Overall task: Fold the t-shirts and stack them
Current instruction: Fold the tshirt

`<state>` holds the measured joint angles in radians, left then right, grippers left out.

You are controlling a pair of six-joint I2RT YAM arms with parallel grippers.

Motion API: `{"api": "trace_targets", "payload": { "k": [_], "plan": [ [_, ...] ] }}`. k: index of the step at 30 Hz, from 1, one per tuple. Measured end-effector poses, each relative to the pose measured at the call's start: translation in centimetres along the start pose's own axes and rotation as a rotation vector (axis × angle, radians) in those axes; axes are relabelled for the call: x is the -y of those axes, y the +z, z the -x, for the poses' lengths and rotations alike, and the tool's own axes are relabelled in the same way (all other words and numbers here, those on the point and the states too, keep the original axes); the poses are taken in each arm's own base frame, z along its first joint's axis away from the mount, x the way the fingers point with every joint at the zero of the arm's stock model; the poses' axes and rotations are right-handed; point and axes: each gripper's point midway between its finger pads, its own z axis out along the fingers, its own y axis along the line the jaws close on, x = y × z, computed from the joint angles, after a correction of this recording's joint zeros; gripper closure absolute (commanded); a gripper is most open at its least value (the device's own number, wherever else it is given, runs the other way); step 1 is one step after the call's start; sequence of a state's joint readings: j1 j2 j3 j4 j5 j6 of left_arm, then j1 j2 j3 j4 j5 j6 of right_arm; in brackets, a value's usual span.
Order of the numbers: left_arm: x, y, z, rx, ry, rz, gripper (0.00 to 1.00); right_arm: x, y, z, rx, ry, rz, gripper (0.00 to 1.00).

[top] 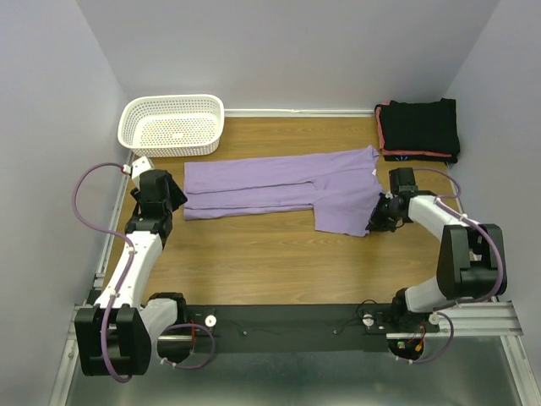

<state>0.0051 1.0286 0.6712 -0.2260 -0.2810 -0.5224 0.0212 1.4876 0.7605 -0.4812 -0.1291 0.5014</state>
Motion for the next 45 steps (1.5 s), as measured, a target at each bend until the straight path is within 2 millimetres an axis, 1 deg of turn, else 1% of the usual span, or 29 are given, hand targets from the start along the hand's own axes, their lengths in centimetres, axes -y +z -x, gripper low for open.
{"api": "trace_targets", "payload": {
  "k": [3,6,7,8,11,12,13,15,16,17,23,26,30,38,42,44,45],
  "plan": [
    [0.0,0.1,-0.1,-0.003,0.001,0.001,0.33,-0.8,-0.5,1.1,0.017,-0.004,0.014,0.99],
    [0.0,0.1,-0.1,-0.005,0.002,0.002,0.33,-2.6,-1.2,3.5,0.053,-0.013,0.049,0.99],
    [0.0,0.1,-0.2,-0.006,0.002,0.003,0.33,-3.5,-1.6,5.0,0.080,-0.018,0.069,1.00],
    [0.0,0.1,-0.2,-0.006,0.003,0.003,0.33,-4.2,-1.8,6.1,0.098,-0.021,0.082,0.99],
    [0.0,0.1,-0.2,-0.006,0.003,0.002,0.33,-6.8,-2.5,9.9,0.158,-0.030,0.132,0.99],
    [0.0,0.1,-0.2,-0.006,0.004,0.002,0.33,-7.4,-2.6,10.8,0.171,-0.032,0.145,0.99],
    [0.0,0.1,-0.2,-0.006,0.004,0.003,0.33,-8.2,-2.5,12.1,0.185,-0.034,0.160,1.00],
    [0.0,0.1,-0.2,-0.006,0.004,0.003,0.33,-9.5,-2.4,14.0,0.204,-0.035,0.184,1.00],
    [0.0,0.1,-0.2,-0.006,0.004,0.003,0.33,-10.4,-2.1,15.4,0.218,-0.037,0.204,0.99],
    [0.0,0.1,-0.2,-0.006,0.004,0.002,0.33,-10.7,-1.8,15.9,0.221,-0.037,0.208,1.00],
    [0.0,0.2,-0.1,-0.003,0.003,0.001,0.32,-13.8,-0.3,20.7,0.254,-0.046,0.266,0.99],
    [0.1,0.2,0.0,0.000,0.002,-0.001,0.30,-14.8,0.1,22.1,0.267,-0.053,0.289,0.99],
    [0.1,0.3,-0.1,-0.003,0.004,0.000,0.30,-15.6,0.9,23.1,0.269,-0.059,0.307,0.99],
    [0.2,0.6,-0.4,-0.015,0.007,-0.002,0.30,-15.6,3.2,23.3,0.248,-0.031,0.313,0.99],
    [0.3,0.9,-0.8,-0.030,0.009,-0.010,0.30,-15.6,3.3,23.9,0.273,-0.007,0.306,0.98],
    [0.5,1.0,-1.0,-0.039,0.010,-0.016,0.30,-15.6,3.2,24.4,0.293,0.007,0.296,0.95],
    [0.5,1.0,-1.2,-0.047,0.012,-0.019,0.31,-15.4,3.3,24.6,0.302,0.018,0.288,0.92]
  ]
}}
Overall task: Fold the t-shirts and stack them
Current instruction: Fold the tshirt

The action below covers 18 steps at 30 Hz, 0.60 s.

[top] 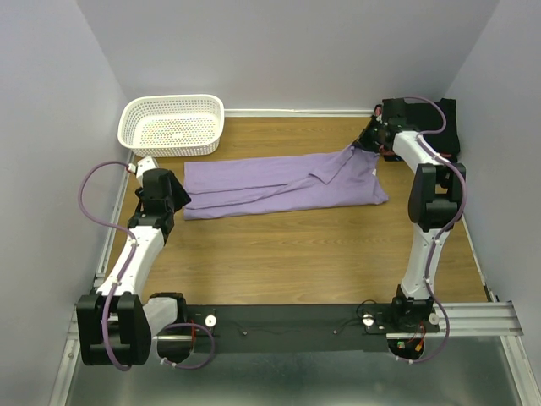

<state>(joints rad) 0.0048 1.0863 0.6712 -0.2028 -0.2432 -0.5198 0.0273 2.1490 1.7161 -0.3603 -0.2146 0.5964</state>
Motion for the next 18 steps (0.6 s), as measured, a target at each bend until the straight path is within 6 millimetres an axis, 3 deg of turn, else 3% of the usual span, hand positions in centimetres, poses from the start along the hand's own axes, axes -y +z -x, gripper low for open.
{"api": "trace_targets", "payload": {
  "k": [5,7,10,14,18],
  "plan": [
    [0.5,0.2,-0.8,-0.034,-0.002,-0.030,0.35,0.4,0.2,0.7,0.037,0.016,-0.029,0.85],
    [0.8,0.3,-1.1,-0.048,-0.006,-0.042,0.41,0.7,0.3,0.9,0.053,0.021,-0.038,0.69],
    [1.1,0.4,-1.6,-0.072,-0.023,-0.057,0.47,1.1,0.5,0.8,0.059,0.012,-0.049,0.57],
    [1.6,0.7,-2.6,-0.115,-0.049,-0.076,0.48,1.7,0.3,0.0,0.054,-0.009,-0.056,0.54],
    [2.4,1.1,-4.1,-0.171,-0.060,-0.096,0.48,2.2,-2.3,-1.6,0.042,-0.039,-0.064,0.55]
  ]
}}
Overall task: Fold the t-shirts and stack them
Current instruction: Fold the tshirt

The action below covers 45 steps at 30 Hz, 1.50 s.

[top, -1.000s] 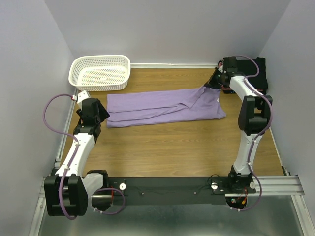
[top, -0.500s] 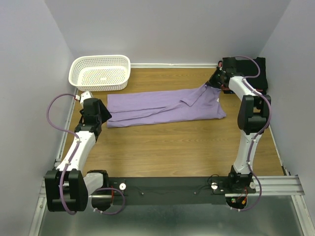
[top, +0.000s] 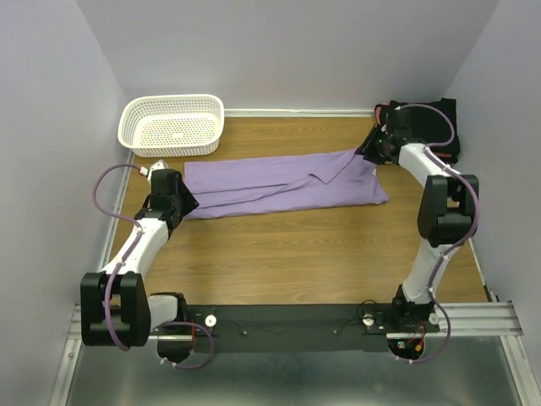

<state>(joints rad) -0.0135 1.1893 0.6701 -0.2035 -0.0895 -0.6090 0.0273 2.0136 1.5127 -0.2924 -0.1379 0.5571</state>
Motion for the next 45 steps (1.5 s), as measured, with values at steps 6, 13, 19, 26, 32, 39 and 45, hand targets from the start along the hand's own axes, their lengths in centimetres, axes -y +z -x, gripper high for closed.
{"api": "trace_targets", "payload": {
  "k": [6,13,19,26,32,39,45],
  "plan": [
    [0.1,1.0,-1.6,-0.061,-0.027,0.004,0.53,1.3,-5.0,-2.8,0.009,-0.012,0.002,0.57],
    [-0.4,2.3,-2.9,-0.109,-0.079,0.040,0.55,8.0,-5.8,-6.3,-0.046,0.090,-0.066,0.62],
    [-0.6,2.8,-3.5,-0.126,-0.115,0.056,0.56,9.5,-6.1,-6.9,-0.057,0.157,-0.042,0.71],
    [-0.9,3.2,-3.3,-0.109,-0.152,0.087,0.59,9.2,-6.1,-7.6,-0.059,0.186,0.006,0.78],
    [-1.8,3.7,-3.6,-0.113,-0.182,0.130,0.59,12.1,-6.1,-9.1,-0.068,0.272,-0.037,0.80],
    [-4.3,3.8,-5.1,-0.126,-0.254,0.216,0.60,14.2,-7.4,-10.5,-0.038,0.352,-0.054,0.79],
    [-5.6,3.0,-5.1,-0.098,-0.313,0.234,0.57,16.2,-10.1,-12.1,0.006,0.393,-0.110,0.76]
  ]
}}
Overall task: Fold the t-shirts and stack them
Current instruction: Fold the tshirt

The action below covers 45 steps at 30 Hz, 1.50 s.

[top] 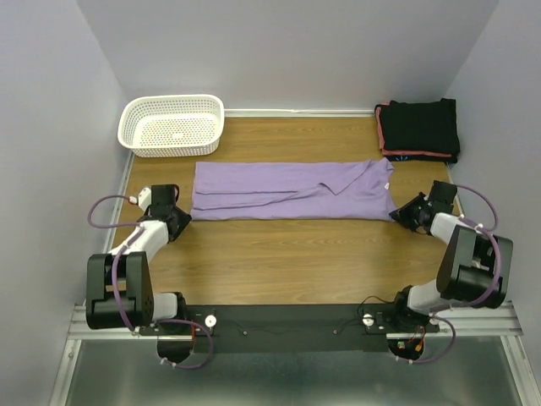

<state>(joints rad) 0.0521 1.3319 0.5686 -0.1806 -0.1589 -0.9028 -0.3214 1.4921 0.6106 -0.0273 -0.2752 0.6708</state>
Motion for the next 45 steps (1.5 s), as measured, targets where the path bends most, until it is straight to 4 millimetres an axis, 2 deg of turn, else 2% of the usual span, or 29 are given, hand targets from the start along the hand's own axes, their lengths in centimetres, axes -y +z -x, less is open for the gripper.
{"api": "trace_targets", "payload": {
  "k": [3,6,11,15,19,23,32,45],
  "plan": [
    [-0.6,-0.6,-0.1,-0.001,-0.004,0.007,0.50,0.5,-1.1,0.2,0.031,-0.005,-0.019,0.73],
    [-0.6,-1.7,-0.1,0.002,-0.001,-0.012,0.42,-0.5,-2.4,1.1,0.074,-0.034,0.009,0.68],
    [1.5,-4.3,1.6,0.059,-0.004,-0.106,0.39,-2.9,-4.3,1.4,0.133,-0.127,0.062,0.60],
    [4.2,-5.5,2.7,0.069,-0.003,-0.181,0.39,-6.3,-4.6,-0.4,0.111,-0.261,0.125,0.58],
    [5.2,-4.3,1.8,0.006,-0.003,-0.181,0.42,-9.2,-4.8,-2.7,0.069,-0.376,0.188,0.57],
    [5.4,-2.9,0.3,-0.054,0.003,-0.149,0.46,-10.1,-4.5,-3.7,0.043,-0.431,0.206,0.57],
    [7.2,-1.4,-0.9,-0.108,0.006,-0.135,0.51,-9.9,-3.7,-4.9,0.003,-0.482,0.200,0.57],
    [7.1,0.2,-1.9,-0.146,0.010,-0.091,0.55,-9.4,-3.1,-5.3,-0.023,-0.492,0.191,0.56]
  ]
}}
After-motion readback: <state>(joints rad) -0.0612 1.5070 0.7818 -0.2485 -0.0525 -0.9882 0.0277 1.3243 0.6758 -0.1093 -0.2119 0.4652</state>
